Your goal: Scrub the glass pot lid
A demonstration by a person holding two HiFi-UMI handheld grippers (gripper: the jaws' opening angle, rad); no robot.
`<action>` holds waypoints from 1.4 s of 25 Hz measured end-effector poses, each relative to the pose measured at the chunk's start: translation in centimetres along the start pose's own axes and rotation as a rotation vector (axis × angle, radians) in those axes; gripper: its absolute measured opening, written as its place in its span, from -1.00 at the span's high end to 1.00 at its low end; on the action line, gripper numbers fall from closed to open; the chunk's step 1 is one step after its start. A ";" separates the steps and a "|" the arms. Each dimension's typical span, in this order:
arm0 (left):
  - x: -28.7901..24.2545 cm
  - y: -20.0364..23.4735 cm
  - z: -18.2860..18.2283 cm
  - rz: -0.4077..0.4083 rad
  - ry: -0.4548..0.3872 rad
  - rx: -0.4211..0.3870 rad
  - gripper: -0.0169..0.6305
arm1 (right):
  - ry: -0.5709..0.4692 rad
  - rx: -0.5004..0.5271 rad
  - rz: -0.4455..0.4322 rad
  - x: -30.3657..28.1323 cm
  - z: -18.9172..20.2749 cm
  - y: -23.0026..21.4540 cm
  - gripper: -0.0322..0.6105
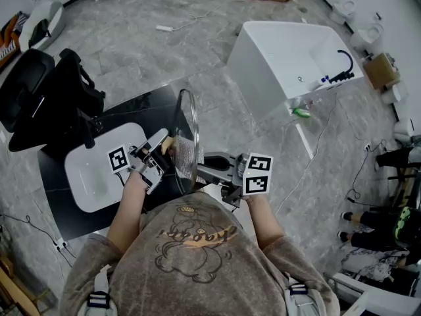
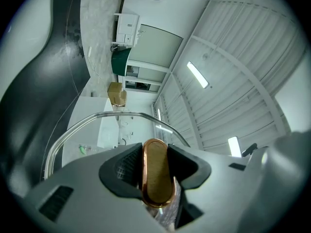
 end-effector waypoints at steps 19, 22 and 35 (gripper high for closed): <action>1.4 -0.1 -0.1 -0.022 -0.028 0.010 0.40 | -0.249 0.060 0.088 2.8 -3.4 -0.5 0.63; 2.9 -0.3 -0.7 -0.034 -0.053 0.003 0.40 | -0.255 0.067 0.160 5.2 -3.1 -0.7 0.63; 4.7 -1.7 -2.2 -0.419 -0.095 -0.312 0.40 | -0.282 0.093 0.407 9.2 -2.1 -1.6 0.64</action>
Point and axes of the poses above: the fingertips, and each gripper's own axes: x backward along the fingers, y to its left, z out of its underside, the point moved 8 cm from there along x, backward along the fingers, and after that the axes turned 9 degrees about -z, right-handed, at the moved point
